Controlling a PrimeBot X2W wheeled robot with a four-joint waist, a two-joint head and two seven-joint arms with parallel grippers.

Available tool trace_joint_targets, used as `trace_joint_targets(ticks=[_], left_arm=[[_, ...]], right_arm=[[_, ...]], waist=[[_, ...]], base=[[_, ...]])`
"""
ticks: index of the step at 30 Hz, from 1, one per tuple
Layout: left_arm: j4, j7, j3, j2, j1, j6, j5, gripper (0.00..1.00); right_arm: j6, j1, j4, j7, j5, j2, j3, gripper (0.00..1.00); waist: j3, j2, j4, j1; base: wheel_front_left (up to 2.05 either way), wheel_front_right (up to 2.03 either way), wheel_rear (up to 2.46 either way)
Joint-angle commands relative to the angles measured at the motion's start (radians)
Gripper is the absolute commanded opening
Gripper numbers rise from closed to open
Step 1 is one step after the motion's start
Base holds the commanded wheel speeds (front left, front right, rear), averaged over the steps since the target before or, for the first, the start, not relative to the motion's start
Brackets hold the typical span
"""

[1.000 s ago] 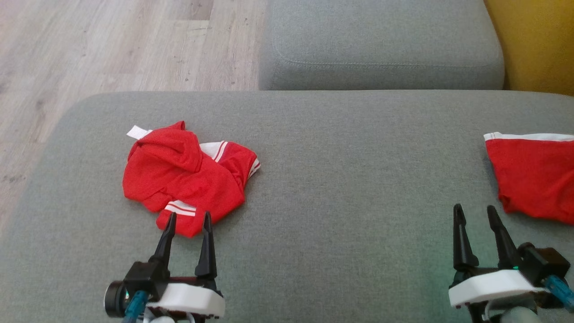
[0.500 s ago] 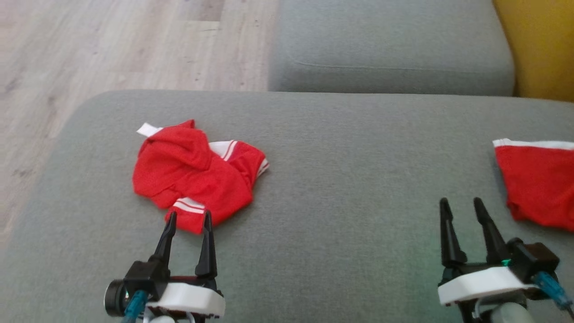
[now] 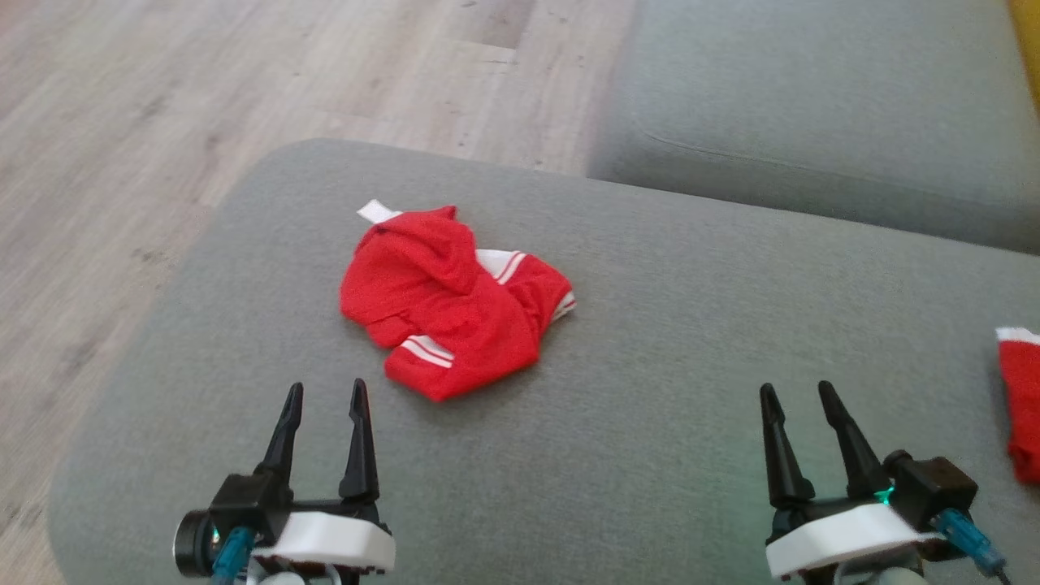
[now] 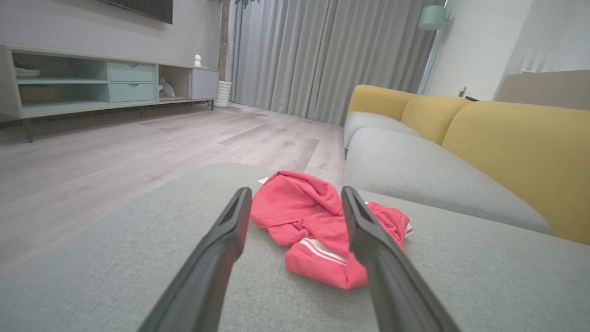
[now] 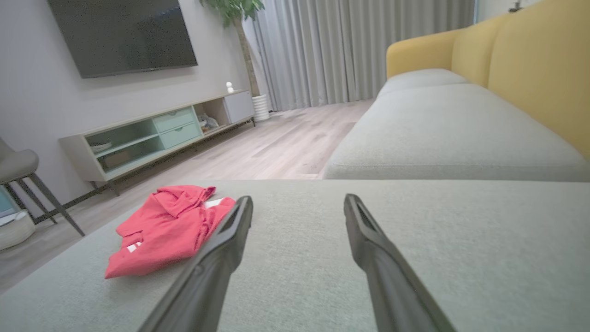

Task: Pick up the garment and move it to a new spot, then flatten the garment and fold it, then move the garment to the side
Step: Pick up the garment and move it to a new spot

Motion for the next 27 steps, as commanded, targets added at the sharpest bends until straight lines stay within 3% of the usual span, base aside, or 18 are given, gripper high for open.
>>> trace_joint_targets(ticks=[1, 8, 15, 22, 27], left_arm=[[-0.034, -0.010, 0.037, 0.002, -0.024, 0.002, 0.008, 1.00], [-0.030, -0.010, 0.037, 0.002, -0.014, -0.004, 0.014, 1.00], [-0.020, -0.010, 0.053, 0.002, -0.015, -0.011, 0.021, 1.00], [0.031, -0.010, 0.063, 0.037, -0.104, -0.065, 0.053, 1.00], [0.104, 0.032, 0.029, 0.100, -0.297, -0.129, 0.076, 1.00]], right_arm=[[-0.002, -0.033, -0.029, -0.011, 0.010, -0.006, 0.030, 1.00], [-0.002, -0.021, -0.029, -0.011, 0.014, -0.006, 0.059, 1.00], [-0.002, -0.020, -0.029, -0.011, 0.010, -0.006, 0.068, 1.00], [-0.002, -0.038, -0.032, -0.011, -0.007, -0.006, 0.067, 1.00], [-0.002, -0.091, -0.056, -0.011, -0.050, -0.006, 0.058, 1.00]], waist=[[-0.004, 0.0000, 0.023, 0.0000], [-0.008, 0.0000, 0.060, 0.0000], [-0.001, 0.0000, 0.054, 0.0000], [0.052, 0.0000, 0.011, 0.0000], [0.171, 0.0000, -0.042, 0.0000]], base=[[0.00, 0.00, 0.00], [0.00, 0.00, 0.00], [0.00, 0.00, 0.00], [0.00, 0.00, 0.00], [0.00, 0.00, 0.00]])
